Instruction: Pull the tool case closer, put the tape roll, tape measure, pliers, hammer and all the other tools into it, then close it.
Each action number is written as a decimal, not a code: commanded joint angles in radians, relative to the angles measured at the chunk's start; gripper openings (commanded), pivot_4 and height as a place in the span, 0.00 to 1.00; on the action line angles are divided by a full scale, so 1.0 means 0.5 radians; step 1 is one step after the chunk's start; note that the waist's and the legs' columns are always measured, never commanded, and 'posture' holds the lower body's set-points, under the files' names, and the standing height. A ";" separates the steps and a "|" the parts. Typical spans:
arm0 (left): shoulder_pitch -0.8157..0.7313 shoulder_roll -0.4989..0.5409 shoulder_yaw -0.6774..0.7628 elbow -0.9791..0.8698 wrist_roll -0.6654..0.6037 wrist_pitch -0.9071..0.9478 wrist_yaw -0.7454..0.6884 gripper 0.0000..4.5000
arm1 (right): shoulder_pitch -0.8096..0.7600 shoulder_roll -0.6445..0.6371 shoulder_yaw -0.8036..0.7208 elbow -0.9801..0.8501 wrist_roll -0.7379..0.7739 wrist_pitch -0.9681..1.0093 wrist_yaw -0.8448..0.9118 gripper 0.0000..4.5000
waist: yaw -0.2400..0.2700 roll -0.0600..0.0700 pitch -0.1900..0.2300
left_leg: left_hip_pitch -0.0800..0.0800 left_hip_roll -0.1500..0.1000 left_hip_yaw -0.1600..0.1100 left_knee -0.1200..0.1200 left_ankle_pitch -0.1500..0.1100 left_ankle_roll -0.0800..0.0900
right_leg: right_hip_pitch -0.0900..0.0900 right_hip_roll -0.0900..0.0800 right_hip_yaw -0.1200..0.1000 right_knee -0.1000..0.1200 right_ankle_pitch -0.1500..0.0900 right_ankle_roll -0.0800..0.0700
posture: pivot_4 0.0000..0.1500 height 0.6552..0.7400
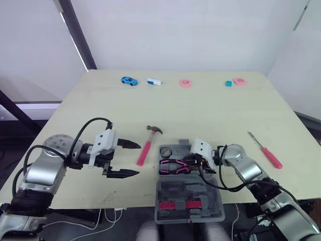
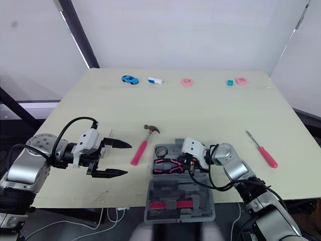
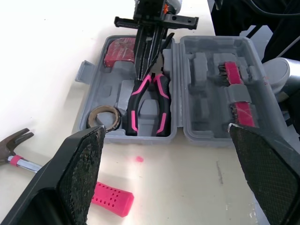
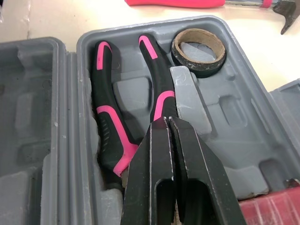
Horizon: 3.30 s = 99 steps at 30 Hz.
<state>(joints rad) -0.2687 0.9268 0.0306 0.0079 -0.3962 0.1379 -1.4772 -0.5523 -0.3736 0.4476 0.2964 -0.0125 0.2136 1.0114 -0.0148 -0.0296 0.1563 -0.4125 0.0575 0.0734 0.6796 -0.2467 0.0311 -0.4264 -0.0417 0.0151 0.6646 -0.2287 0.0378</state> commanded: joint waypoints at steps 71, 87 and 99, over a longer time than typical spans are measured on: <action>1.278 -0.512 1.050 0.131 -0.120 -0.250 1.068 1.00 | 1.827 -0.422 -2.149 -0.247 1.124 -0.476 -0.068 0.99 | 0.004 0.017 -0.014 | -0.002 0.000 -0.002 -0.026 -0.007 -0.011 | -0.014 -0.037 -0.004 -0.018 -0.006 0.007 | 1.00 0.99; 0.955 -0.284 0.569 -0.050 -0.051 -0.093 0.714 1.00 | 1.464 -0.682 -1.551 -0.589 0.947 -0.208 0.109 0.99 | 0.009 0.018 -0.014 | -0.003 -0.001 -0.001 -0.025 -0.001 0.000 | -0.012 -0.023 -0.004 -0.017 -0.003 0.001 | 1.00 0.99; 0.584 -0.307 0.092 0.179 0.127 -0.192 0.457 0.14 | 1.117 -0.711 -1.035 -0.551 0.723 -0.217 0.298 0.14 | 0.013 0.018 -0.013 | -0.004 -0.005 0.001 -0.024 -0.001 0.000 | -0.011 -0.015 -0.004 -0.017 -0.001 -0.001 | 1.00 0.99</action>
<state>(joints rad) 0.0418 0.7719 0.1015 0.0829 -0.3456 0.0622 -1.2206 0.0262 -0.7142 -0.1021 0.0228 0.3798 0.1267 1.1370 -0.0084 -0.0207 0.1495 -0.4144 0.0552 0.0742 0.6677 -0.2472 0.0311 -0.4319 -0.0492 0.0130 0.6566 -0.2294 0.0376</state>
